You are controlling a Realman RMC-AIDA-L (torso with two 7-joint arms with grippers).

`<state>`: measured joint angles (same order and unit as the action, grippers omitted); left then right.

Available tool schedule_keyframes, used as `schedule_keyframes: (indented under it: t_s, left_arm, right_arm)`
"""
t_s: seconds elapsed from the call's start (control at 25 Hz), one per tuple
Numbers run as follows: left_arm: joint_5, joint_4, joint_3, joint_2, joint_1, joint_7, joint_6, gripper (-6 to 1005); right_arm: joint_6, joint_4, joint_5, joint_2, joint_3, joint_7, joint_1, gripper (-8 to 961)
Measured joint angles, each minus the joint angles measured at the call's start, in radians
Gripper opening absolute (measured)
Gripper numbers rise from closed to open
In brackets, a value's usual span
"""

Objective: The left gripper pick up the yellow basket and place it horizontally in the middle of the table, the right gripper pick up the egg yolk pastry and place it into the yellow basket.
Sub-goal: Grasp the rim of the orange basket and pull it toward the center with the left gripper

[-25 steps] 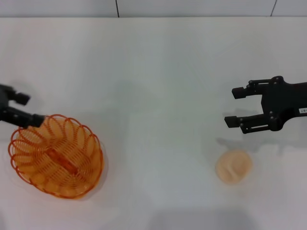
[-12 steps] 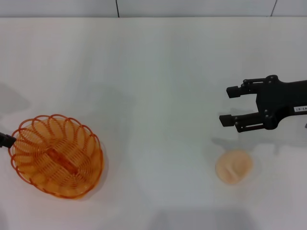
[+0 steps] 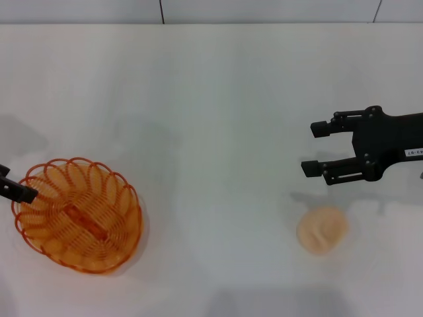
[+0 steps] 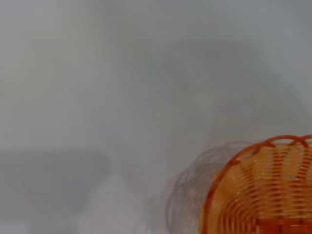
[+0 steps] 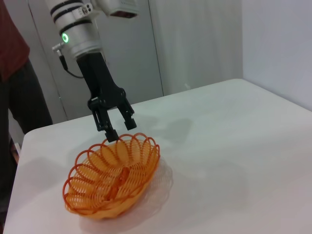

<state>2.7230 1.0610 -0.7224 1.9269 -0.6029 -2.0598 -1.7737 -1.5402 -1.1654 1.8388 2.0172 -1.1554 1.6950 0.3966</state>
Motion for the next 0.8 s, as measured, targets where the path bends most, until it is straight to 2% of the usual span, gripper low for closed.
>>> schedule_keyframes:
  t_s: [0.24,0.8]
  left_arm:
    - [0.007,-0.048,0.000,0.017,-0.010,0.002,0.062,810]
    - [0.008,-0.134,-0.006,0.035,-0.039,0.012,0.137,785]
  right_arm:
    - [0.000,0.001,-0.009,-0.001,0.000,-0.001,-0.004,757]
    - [-0.002,0.010,-0.009,-0.002,0.000,-0.001,-0.006,755]
